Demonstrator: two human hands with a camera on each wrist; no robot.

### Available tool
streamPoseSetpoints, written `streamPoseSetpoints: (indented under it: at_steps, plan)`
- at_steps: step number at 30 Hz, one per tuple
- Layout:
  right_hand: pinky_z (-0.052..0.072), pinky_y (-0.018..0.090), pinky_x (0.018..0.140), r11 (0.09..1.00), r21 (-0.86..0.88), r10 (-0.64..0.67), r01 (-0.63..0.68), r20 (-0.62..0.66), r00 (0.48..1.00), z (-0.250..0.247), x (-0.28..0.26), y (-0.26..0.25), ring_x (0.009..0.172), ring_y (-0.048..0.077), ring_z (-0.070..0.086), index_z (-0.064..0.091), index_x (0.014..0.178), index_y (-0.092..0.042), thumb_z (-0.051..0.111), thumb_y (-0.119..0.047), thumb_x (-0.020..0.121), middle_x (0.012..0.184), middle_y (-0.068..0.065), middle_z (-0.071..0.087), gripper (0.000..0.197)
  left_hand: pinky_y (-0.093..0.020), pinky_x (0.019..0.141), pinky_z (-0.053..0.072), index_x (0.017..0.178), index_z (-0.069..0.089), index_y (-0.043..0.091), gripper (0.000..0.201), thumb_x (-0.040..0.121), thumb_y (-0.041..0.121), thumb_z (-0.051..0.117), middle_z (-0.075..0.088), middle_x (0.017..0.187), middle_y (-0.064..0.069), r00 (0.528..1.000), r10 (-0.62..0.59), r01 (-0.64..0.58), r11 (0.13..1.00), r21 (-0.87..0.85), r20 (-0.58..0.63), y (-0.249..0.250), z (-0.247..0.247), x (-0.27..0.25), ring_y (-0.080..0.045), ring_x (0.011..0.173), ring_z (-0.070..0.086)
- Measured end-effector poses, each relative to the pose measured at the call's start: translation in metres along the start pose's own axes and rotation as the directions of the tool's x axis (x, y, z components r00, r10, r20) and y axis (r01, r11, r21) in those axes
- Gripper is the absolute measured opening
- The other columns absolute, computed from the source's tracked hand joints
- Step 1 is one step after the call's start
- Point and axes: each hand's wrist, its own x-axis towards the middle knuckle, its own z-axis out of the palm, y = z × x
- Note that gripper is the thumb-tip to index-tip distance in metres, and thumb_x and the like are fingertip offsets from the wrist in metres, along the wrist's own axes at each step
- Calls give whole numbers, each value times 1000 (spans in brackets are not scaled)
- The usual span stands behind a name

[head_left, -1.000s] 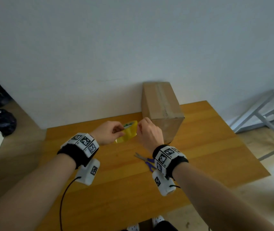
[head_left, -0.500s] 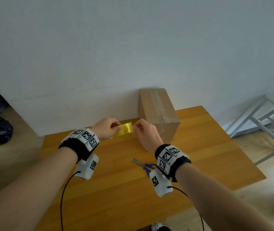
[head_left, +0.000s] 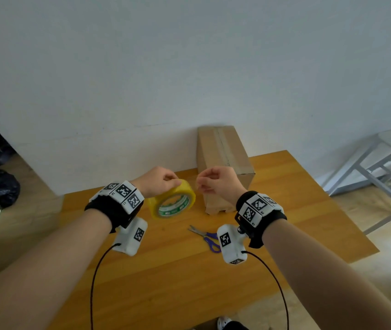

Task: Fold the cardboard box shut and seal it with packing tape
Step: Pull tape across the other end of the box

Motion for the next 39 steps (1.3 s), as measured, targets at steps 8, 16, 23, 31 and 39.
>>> streamPoseSetpoints:
  at_steps: [8,16,23,31,39]
  plan:
    - [59,30,74,989,37,144,-145,33,989,-27,-11,5,81,21,69,65,105,3,70,-7,82,95,17,70,26,-30,88,51,124,55,22,32,92,26,55,58,123,-4,988,105,-105,994,-15,109,12,13,6,-19,111,56]
    - [59,32,75,995,-3,102,-102,-67,993,-46,-14,9,70,18,64,69,94,7,67,-6,85,74,10,67,15,-23,65,48,111,51,17,41,82,43,62,59,95,-1,998,-22,26,997,-79,61,29,19,18,-15,83,59]
    - [57,41,81,987,81,150,-142,-104,983,-67,-15,11,71,22,63,68,84,2,62,-2,88,73,12,65,8,-27,71,48,106,56,20,33,82,43,62,57,100,1,995,-38,45,997,-70,93,23,27,27,-15,84,56]
    - [56,31,65,973,137,213,-187,-205,955,-91,-1,11,61,17,57,64,90,7,56,0,90,69,9,59,10,-29,56,55,115,52,11,73,53,33,82,61,96,-14,907,-28,293,758,-583,421,27,27,34,-19,67,65]
    - [59,34,65,966,128,249,-227,-203,947,-121,5,21,59,16,56,63,85,3,56,0,91,69,7,58,10,-30,56,54,104,57,25,32,80,47,61,64,97,2,990,-104,110,992,-61,93,21,29,46,-14,64,65]
